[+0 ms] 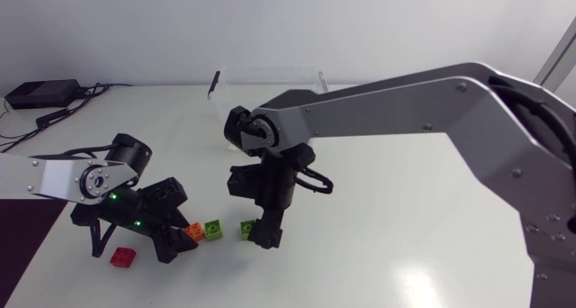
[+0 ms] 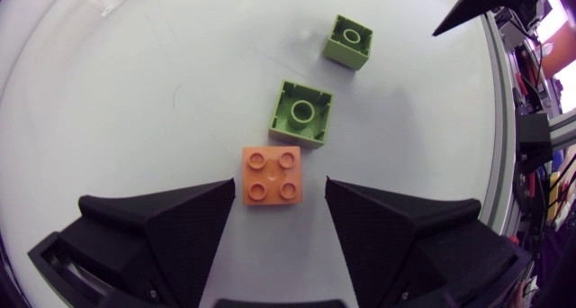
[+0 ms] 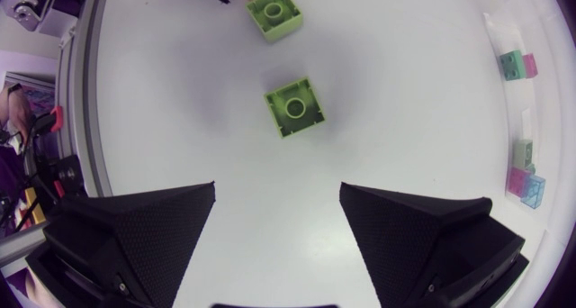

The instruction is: Place the duplo bricks in the container

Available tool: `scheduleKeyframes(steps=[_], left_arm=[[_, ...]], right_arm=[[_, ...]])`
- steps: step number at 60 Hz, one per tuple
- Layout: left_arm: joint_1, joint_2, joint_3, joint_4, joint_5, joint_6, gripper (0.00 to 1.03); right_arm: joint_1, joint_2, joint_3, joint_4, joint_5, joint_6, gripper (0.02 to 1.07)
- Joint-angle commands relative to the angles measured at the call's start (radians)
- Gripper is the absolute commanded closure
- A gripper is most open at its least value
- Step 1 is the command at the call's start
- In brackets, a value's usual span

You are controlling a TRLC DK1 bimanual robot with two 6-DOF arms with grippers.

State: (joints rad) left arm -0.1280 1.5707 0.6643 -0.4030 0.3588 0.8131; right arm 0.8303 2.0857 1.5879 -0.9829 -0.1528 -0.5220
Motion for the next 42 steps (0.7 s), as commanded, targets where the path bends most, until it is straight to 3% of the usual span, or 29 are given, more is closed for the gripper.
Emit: scheduleKeyframes(steps=[1,9,21,42], left_arm=[[-0.012,0.034,-0.022,0.020,0.008,0.028,0.33],[-0.016,0.068,-0.023,0.052,0.006,0.026,0.35],[-0.007,0.068,-0.043,0.076,0.026,0.083,0.70],[0.054,-0.123,-0.074,0.046,0.063,0.123,0.75]], right_arm=[[0.012,0.048,0.014,0.012,0.022,-0.033,0.07],[0.032,0.080,0.050,0.013,0.045,-0.042,0.07],[0.064,0.131,0.118,0.012,0.070,-0.049,0.07],[0.076,0.208,0.228,-0.034,0.096,-0.067,0.08]])
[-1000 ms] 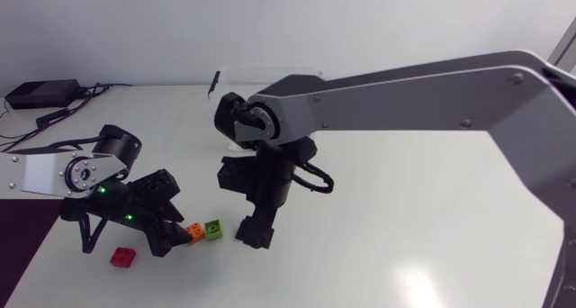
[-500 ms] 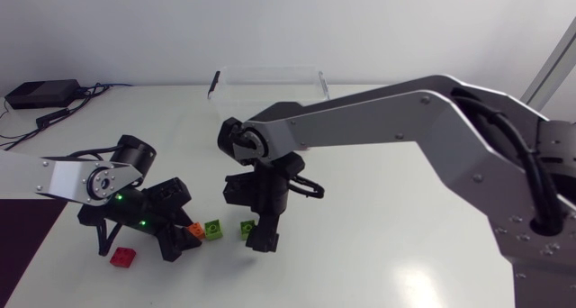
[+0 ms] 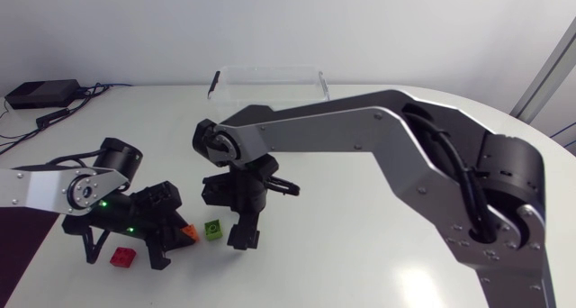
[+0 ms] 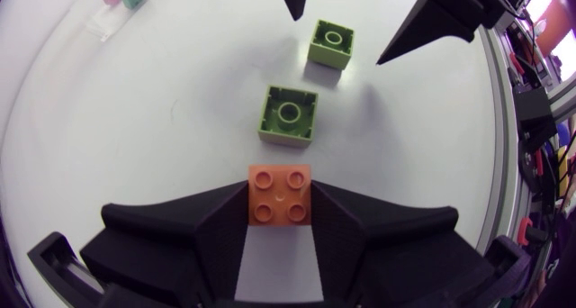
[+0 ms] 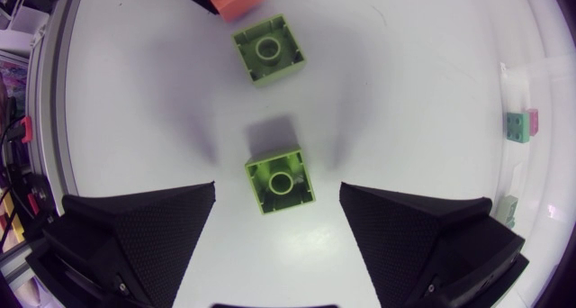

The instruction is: Place the duplo bricks in the container

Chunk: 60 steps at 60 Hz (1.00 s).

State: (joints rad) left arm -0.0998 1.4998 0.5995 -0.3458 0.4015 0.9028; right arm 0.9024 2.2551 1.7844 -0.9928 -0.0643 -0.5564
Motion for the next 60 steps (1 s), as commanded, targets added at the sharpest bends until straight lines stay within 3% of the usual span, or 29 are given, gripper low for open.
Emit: scheduleKeyframes(steps=[1,7,14,20,46,60], left_arm=[[0.031,-0.061,-0.004,-0.018,0.025,0.033,0.75],[0.063,-0.099,0.020,-0.039,0.043,0.033,0.75],[0.083,-0.108,0.054,-0.059,0.059,0.027,0.75],[0.097,-0.112,0.074,-0.062,0.071,0.016,0.75],[0.138,-0.133,0.168,-0.059,0.125,-0.088,0.74],[0.141,-0.133,0.218,0.019,0.134,-0.203,0.74]], right_arm=[[0.004,0.041,0.038,-0.027,0.006,-0.031,0.09],[0.006,0.057,0.049,-0.046,0.004,-0.031,0.20],[0.006,0.063,0.040,-0.046,0.004,-0.019,0.38],[0.004,0.058,0.024,-0.030,0.003,-0.007,0.64],[0.012,-0.071,-0.112,0.049,-0.028,0.069,0.72],[-0.022,-0.239,-0.183,0.077,-0.069,0.125,0.72]])
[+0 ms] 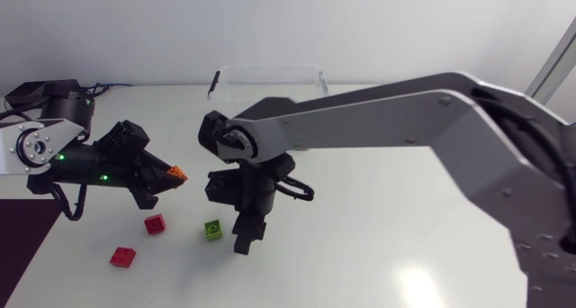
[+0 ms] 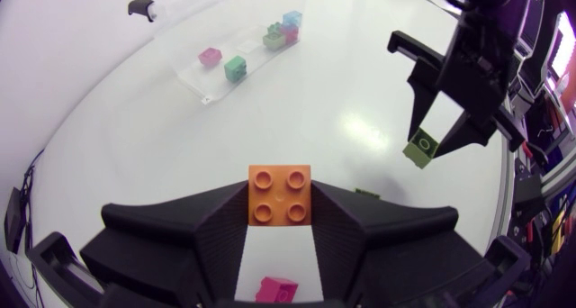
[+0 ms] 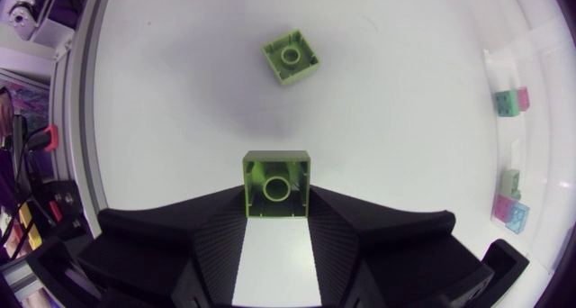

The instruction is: Place the duplo bricks in the container

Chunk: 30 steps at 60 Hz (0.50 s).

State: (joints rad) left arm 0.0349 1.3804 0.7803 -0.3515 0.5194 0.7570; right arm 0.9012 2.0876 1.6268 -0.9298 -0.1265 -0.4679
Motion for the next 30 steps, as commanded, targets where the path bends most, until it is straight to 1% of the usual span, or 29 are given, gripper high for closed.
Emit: scheduleKeyframes(steps=[1,7,10,13,26,30], left_arm=[[0.005,-0.014,0.040,0.031,0.016,-0.065,0.74],[-0.003,-0.001,0.060,0.111,0.018,-0.150,0.74],[-0.012,0.012,0.074,0.120,0.018,-0.160,0.74],[-0.016,0.026,0.096,0.158,0.018,-0.208,0.74],[-0.089,0.103,0.194,0.223,0.014,-0.291,0.73],[-0.095,0.147,0.246,0.227,0.007,-0.317,0.73]], right_arm=[[-0.027,-0.081,-0.025,0.014,-0.009,0.041,0.72],[-0.061,-0.126,-0.021,0.032,-0.013,0.084,0.72],[-0.079,-0.141,-0.016,0.043,-0.013,0.103,0.72],[-0.100,-0.158,-0.012,0.065,-0.013,0.129,0.72],[-0.202,-0.178,0.047,0.120,-0.012,0.229,0.72],[-0.228,-0.176,0.067,0.131,-0.012,0.250,0.72]])
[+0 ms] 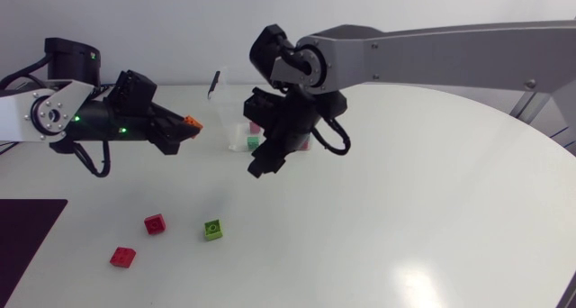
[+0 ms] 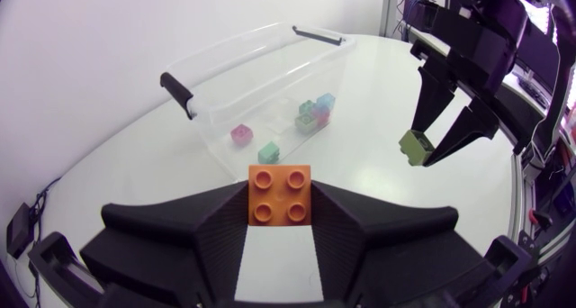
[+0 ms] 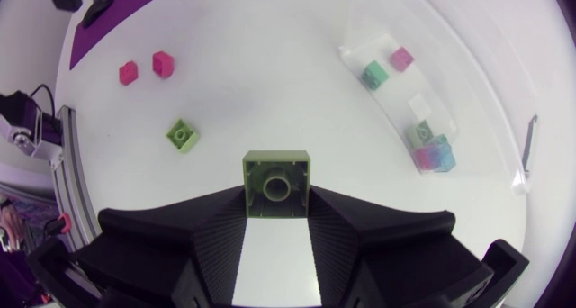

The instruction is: Place the duplo bricks in the container

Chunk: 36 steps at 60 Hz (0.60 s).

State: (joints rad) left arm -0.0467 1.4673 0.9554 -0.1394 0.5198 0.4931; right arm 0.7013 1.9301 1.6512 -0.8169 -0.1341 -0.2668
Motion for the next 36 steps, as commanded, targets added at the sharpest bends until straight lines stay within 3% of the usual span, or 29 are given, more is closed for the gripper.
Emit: scheduleKeyframes(steps=[1,36], left_arm=[[-0.018,0.070,0.082,0.015,0.002,-0.054,0.73],[-0.119,0.349,0.411,0.089,-0.121,-0.168,0.73]], right_arm=[[-0.031,-0.017,0.047,0.019,-0.004,0.052,0.72],[-0.164,0.124,0.303,0.051,0.045,0.192,0.72]])
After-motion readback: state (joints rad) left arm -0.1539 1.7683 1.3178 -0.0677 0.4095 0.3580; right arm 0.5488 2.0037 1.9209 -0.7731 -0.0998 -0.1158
